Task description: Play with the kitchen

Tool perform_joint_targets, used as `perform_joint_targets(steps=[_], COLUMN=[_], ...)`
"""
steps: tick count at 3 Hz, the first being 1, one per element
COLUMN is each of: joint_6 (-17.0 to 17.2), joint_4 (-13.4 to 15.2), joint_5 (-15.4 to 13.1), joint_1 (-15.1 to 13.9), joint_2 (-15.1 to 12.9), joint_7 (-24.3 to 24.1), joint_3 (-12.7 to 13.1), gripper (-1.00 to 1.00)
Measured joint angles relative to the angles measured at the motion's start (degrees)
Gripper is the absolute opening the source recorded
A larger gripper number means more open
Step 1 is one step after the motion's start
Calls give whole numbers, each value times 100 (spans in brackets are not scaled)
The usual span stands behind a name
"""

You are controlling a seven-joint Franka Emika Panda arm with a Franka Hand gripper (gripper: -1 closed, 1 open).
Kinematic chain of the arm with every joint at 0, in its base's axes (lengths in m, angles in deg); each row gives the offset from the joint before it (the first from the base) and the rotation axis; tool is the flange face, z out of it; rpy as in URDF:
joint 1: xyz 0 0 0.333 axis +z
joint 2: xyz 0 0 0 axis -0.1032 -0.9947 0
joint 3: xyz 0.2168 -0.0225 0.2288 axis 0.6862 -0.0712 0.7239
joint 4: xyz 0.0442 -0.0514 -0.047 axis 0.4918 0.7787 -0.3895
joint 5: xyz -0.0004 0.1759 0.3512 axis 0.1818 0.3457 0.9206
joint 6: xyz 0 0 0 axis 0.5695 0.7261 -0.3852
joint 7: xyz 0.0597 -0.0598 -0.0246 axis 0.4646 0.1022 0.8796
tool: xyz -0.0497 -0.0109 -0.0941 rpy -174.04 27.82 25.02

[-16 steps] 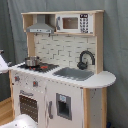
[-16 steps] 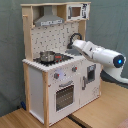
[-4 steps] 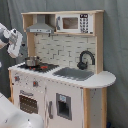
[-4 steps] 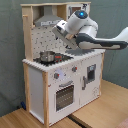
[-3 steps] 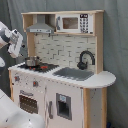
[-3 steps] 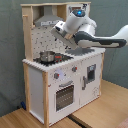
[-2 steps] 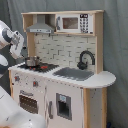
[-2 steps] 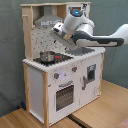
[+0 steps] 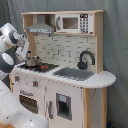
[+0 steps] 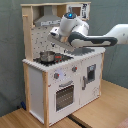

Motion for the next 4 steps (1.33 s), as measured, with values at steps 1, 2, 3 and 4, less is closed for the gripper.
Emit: perform_joint_targets(steps=[1, 2, 3, 4], joint_6=[155, 431, 751, 1051], joint_4=[-135, -346, -585, -838], joint_5=[15, 39, 60, 183], joint_1=[-379, -704, -1000, -1260], joint_2=[-14, -15, -14, -14], joint_7=[255, 469, 676, 948], joint_3=[314, 663, 1029, 1244], gripper=[100, 100, 100, 100])
